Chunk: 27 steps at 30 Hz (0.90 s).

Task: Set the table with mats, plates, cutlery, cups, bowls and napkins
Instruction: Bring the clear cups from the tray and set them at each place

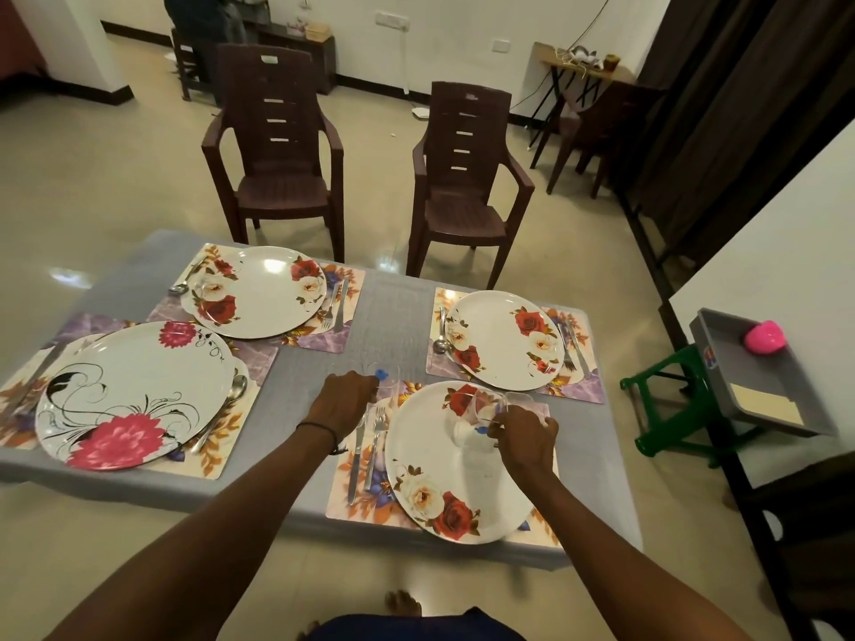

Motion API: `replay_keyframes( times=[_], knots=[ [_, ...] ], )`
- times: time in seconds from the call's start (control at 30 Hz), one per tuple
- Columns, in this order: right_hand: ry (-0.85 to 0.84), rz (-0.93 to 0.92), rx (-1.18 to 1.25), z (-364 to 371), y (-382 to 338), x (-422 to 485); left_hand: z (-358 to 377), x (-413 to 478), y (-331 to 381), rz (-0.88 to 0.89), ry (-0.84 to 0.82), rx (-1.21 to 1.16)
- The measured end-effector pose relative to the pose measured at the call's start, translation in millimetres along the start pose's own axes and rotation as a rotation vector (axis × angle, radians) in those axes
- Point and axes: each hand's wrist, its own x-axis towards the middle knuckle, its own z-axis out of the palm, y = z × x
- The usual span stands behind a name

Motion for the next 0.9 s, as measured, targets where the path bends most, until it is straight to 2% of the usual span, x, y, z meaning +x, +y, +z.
replay_keyframes(
  times=[0.4,0.5,0.6,0.77,0.9],
  knots=[
    [0.173,0.007,0.027,-15,-11,6,-7,0,-4,-0.039,0.021,0.005],
    [0.315,-0.103,0.090,-25,-12,17,-10,-2,-4,-0.052,0.033,0.005],
    [0.376,-0.254,0.100,-32,-27,27,-12,-6,-8,-0.077,0.037,0.007],
    [0.264,-0.392,0.040,-17,-79,33,-16,-21,-21,-0.117,0.071,0.013],
    [0.154,-0.477,0.107,0,-117,28,-32,-45,-48,-0.205,0.139,-0.017]
  ],
)
